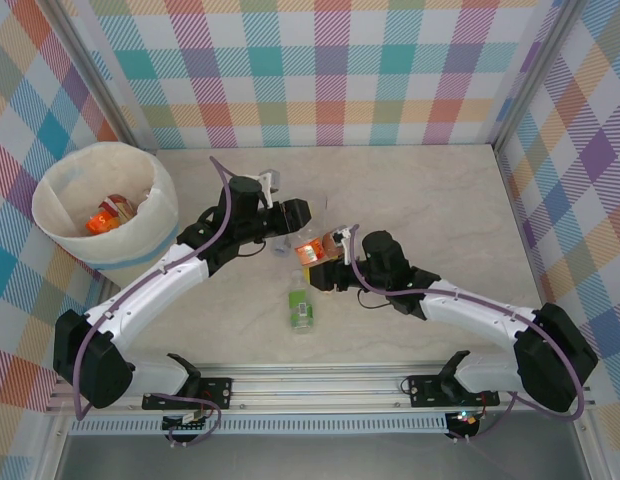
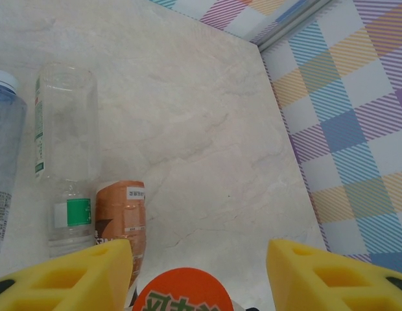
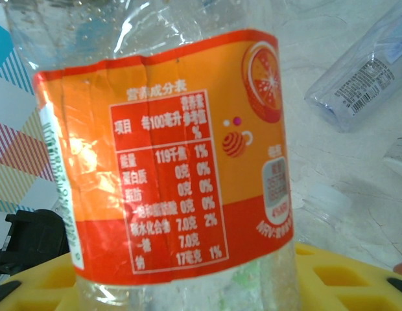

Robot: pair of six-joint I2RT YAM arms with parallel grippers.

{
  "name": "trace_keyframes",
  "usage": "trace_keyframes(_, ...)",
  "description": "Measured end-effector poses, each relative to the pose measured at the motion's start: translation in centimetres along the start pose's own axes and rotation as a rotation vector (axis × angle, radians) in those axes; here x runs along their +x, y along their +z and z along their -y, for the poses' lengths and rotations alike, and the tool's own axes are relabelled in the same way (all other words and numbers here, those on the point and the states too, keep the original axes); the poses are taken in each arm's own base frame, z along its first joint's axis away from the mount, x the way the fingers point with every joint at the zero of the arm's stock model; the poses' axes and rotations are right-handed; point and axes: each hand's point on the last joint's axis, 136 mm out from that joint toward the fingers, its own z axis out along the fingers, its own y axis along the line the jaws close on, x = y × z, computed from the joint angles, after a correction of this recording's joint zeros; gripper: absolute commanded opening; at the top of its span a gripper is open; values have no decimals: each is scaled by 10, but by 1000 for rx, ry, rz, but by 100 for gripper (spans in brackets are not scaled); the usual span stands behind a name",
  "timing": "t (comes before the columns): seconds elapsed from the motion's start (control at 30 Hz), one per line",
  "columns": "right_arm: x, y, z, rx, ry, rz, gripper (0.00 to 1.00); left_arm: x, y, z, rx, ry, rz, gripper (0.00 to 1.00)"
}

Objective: Put the plastic bottles in the bin

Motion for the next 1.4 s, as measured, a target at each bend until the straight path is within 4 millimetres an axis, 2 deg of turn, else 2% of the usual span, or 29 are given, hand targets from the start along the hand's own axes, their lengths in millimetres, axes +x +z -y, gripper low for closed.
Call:
trace_keyframes(0.13,-7,1,-5,-14,-7,9,48,1,0,1,7,5,-6,36)
trace_keyframes(0.27,-8,3,-6,-16,-6,6,49,-1,0,4,20,4,3,27)
trace_keyframes(0.33,-10,3,-7,-16,-3,8,58,-2,0,4,20,4,5,16)
trace_keyframes(0.4,-10,3,-7,-18,8,8,68,-3,0,4,22,5,8,0)
trace_keyframes(0.5,-11,6,-9,-27,36,13,80,-1,0,2,8,12,2,0)
trace_keyframes(0.6,-13,12,-10,-25,50,31,91,0,-3,-10,-53,19,9,0)
trace_keyframes(0.7,-14,17,-10,-12,60,47,99,-6,-14,-25,-120,17,34,0)
trace_keyframes(0.83,-21,20,-6,19,73,92,100,-35,-51,-46,-212,9,149,0)
trace_keyframes(1.0,-39,27,-6,-9,154,176,100,-82,-116,-69,-339,5,348,0)
trace_keyframes(1.2,-31,49,5,-32,248,165,100,-131,-190,-86,-517,33,544,0)
trace_keyframes(1.4,-34,52,7,-15,234,166,100,-173,-256,-89,-677,77,710,0)
